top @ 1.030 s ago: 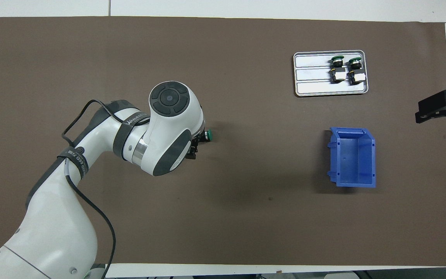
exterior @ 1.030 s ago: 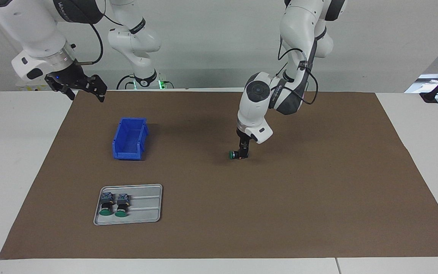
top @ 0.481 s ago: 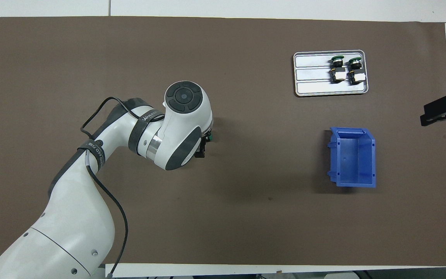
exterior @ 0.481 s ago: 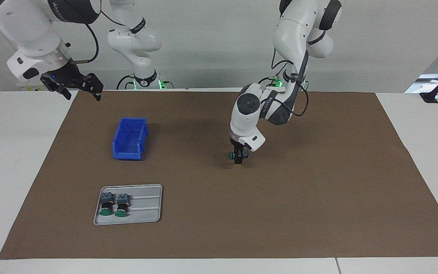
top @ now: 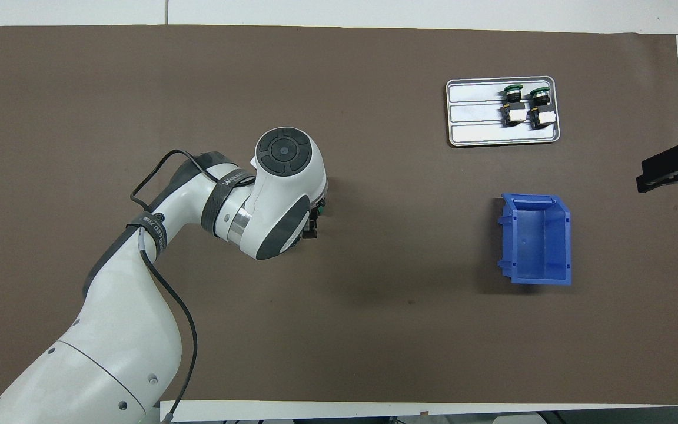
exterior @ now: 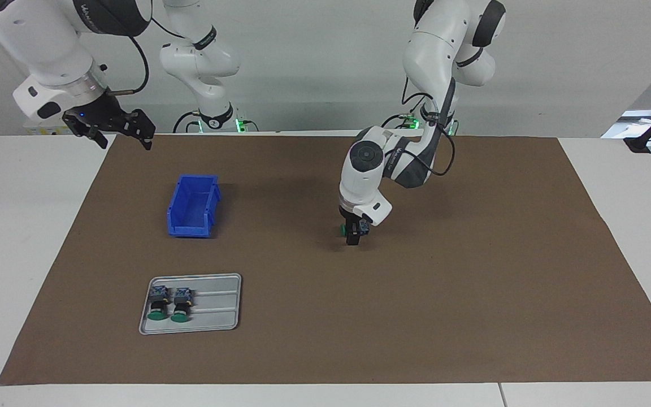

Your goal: Place and press button with both arms

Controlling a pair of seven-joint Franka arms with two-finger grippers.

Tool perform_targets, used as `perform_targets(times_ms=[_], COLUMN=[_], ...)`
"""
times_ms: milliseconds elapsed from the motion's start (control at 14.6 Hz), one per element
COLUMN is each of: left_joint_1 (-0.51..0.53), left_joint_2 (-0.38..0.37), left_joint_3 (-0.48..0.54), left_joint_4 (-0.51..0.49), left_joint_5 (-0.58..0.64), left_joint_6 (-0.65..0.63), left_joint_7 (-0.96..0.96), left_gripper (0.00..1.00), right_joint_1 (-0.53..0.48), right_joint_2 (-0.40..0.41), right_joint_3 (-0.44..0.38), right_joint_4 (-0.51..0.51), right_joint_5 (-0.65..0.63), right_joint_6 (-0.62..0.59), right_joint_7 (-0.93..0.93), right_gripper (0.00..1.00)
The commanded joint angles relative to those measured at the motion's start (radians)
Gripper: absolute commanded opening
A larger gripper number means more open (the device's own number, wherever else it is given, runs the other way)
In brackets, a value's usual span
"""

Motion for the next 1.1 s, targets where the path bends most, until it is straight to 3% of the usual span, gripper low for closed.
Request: perform_targets(times_ms=[0,137,755,1030], left_joint_1=[-0.017,-0.017,-0.017,-0.009], left_joint_2=[0.0,0.0,-0.002,-0.005], left_joint_3=[0.015,0.015,0.014,0.015], left_joint_4=[-0.018,-0.019,-0.01,-0.001], left_joint_5=[-0.001,-0.001,-0.004,-0.004], left_joint_6=[0.023,0.029,0.015,0.009], left_joint_7=[-0.016,-0.015,-0.016,-0.004], left_gripper=[0.95,0.91,0.31,0.23], right_joint_1=[0.0,0.002,0.002,0.002], right_joint_2=[-0.026,-0.026,-0.026,-0.026], right_joint_3=[-0.004,-0.004,-0.004,-0.004], right_joint_4=[-0.031,-0.031,-0.031,-0.031], right_joint_5=[0.004,0.004,0.004,0.004], right_joint_6=[0.009,0.009,0.009,0.009], right_joint_7=[0.01,0.01,0.01,0.01], right_gripper=[0.99,0.99,0.99,0.99])
